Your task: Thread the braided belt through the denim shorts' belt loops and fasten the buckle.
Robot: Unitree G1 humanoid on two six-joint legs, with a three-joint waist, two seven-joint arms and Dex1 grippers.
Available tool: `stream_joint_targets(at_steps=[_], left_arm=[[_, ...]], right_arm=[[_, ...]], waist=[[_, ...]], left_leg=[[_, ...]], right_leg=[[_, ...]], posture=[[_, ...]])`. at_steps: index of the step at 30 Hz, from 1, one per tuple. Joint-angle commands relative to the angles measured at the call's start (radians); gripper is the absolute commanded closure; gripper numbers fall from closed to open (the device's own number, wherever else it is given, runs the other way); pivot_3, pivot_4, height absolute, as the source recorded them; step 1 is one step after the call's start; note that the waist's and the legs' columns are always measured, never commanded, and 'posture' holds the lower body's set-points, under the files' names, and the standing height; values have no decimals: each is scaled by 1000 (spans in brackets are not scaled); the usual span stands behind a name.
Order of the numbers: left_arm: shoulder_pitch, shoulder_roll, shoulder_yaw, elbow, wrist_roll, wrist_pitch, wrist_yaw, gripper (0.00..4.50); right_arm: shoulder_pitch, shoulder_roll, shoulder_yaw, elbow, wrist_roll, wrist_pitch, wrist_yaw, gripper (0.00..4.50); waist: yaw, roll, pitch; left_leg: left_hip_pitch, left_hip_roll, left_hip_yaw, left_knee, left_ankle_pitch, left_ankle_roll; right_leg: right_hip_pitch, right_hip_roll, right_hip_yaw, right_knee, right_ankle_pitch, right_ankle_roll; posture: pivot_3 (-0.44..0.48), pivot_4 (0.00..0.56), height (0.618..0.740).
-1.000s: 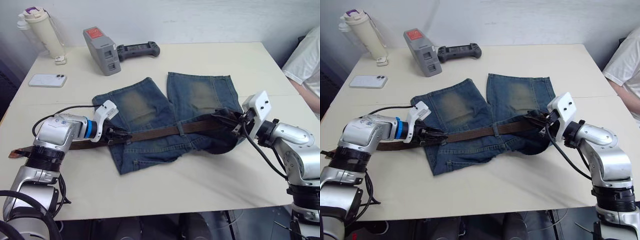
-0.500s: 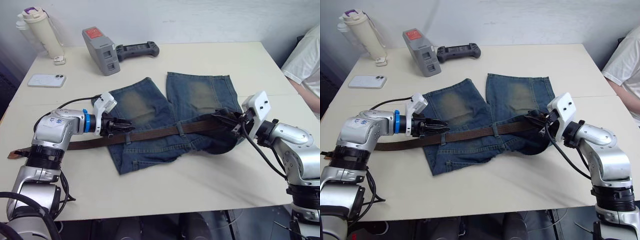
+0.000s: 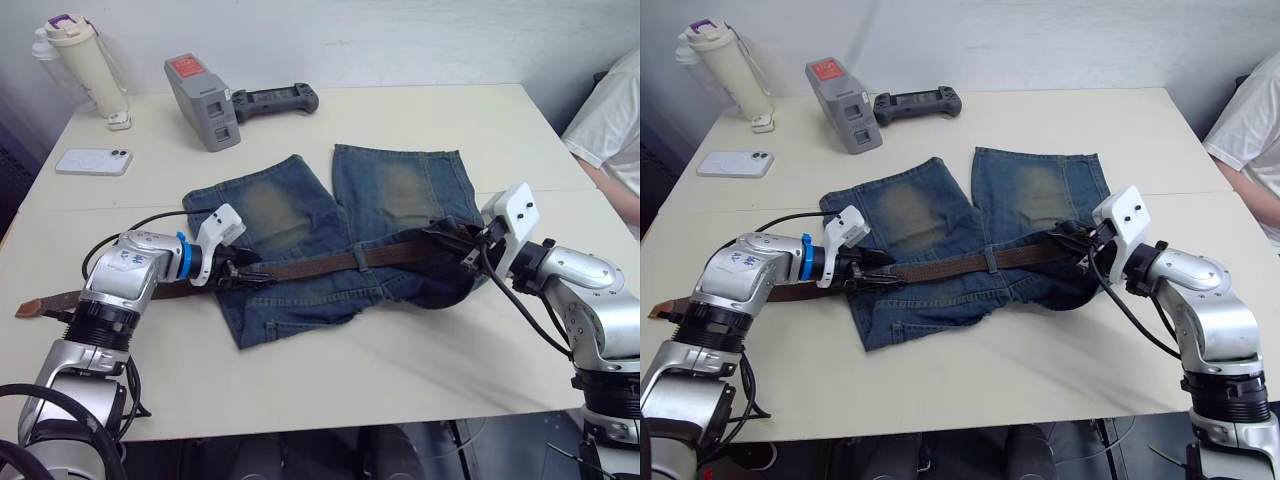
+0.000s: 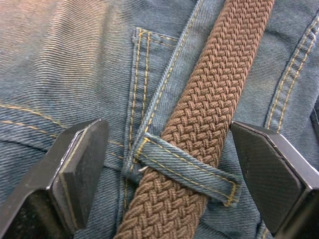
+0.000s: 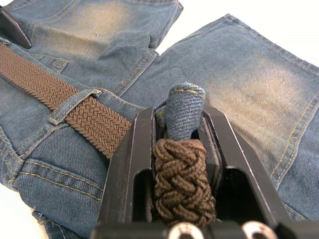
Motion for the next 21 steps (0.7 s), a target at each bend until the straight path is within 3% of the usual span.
stream_joint_targets(at_steps=[1,2,5,13,18,21], left_arm=[[9,6,-10,-4,-3,16,-30,211],[10,9,-12,-1,2,14,-33,211],[16,25,-22,4,6,7,-64,1019],[-25,13,12,4,1,31,-56,4352],[-58,-6,26,36,35,-45,-17,4381],[-96,-38,25,102,91,-185,43,4381]], right_arm=[[-6,-13,-6,-21,-2,-8,-4,3986],[-5,-13,-6,-21,-3,-7,-4,3986],[-5,-11,-7,-25,-3,-2,-4,3986],[-4,-22,-7,-14,-7,-7,14,3986],[-10,-36,-7,0,-14,-15,29,3986],[-20,-34,-12,22,-33,-36,18,3986]], waist=[[0,0,0],[0,0,0],[-1,0,0],[0,0,0],[1,0,0],[1,0,0]], left_leg=[[0,0,0,0,0,0],[0,0,0,0,0,0],[0,0,0,0,0,0],[0,0,0,0,0,0],[0,0,0,1,0,0],[0,0,0,1,0,0]], right_leg=[[0,0,0,0,0,0],[0,0,0,0,0,0],[0,0,0,0,0,0],[0,0,0,0,0,0],[0,0,0,0,0,0],[0,0,0,0,0,0]], posture=[[0,150,740],[0,150,740],[0,150,740],[0,150,740],[0,150,740],[0,150,740]])
